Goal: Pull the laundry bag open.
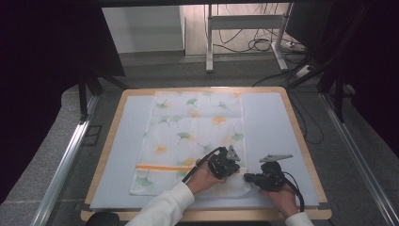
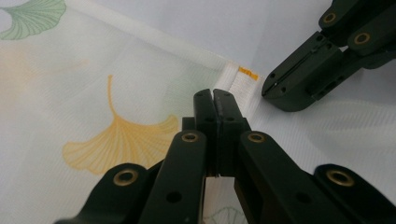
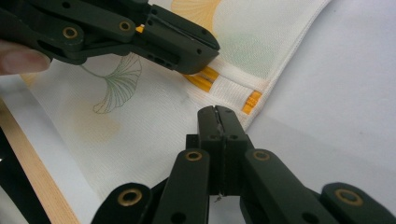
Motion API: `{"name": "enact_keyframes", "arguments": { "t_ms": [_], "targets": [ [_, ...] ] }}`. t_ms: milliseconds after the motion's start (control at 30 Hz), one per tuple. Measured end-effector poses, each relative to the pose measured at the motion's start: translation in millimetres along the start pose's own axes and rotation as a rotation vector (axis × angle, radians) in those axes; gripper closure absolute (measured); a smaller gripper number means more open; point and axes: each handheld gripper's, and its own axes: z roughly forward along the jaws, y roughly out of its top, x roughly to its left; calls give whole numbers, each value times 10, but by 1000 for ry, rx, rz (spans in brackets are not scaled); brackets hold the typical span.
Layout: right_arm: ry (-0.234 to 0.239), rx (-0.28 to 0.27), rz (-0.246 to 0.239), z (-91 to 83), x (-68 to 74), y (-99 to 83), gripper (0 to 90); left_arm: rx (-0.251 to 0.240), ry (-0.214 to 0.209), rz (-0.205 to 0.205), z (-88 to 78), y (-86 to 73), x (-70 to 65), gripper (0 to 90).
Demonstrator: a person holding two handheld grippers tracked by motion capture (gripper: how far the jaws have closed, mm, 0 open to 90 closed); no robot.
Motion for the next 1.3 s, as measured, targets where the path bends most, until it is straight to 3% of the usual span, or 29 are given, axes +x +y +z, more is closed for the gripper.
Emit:
{"name": "enact_keyframes", "arguments": {
  "t_ms": [567, 800, 1167, 1300],
  "targets": [
    [-19, 0, -35, 3, 25, -1, 899, -12, 1, -6, -59, -80, 35, 900],
    [-16, 4, -24, 1, 19, 3, 899, -2, 19, 11, -66, -79, 19, 900],
    [-24, 4, -31, 3, 35, 8, 899, 2, 23, -1, -92, -106, 43, 900],
    [-31, 3, -58, 22, 62, 31, 897, -3, 14, -4, -75, -110, 53, 900]
  ]
}}
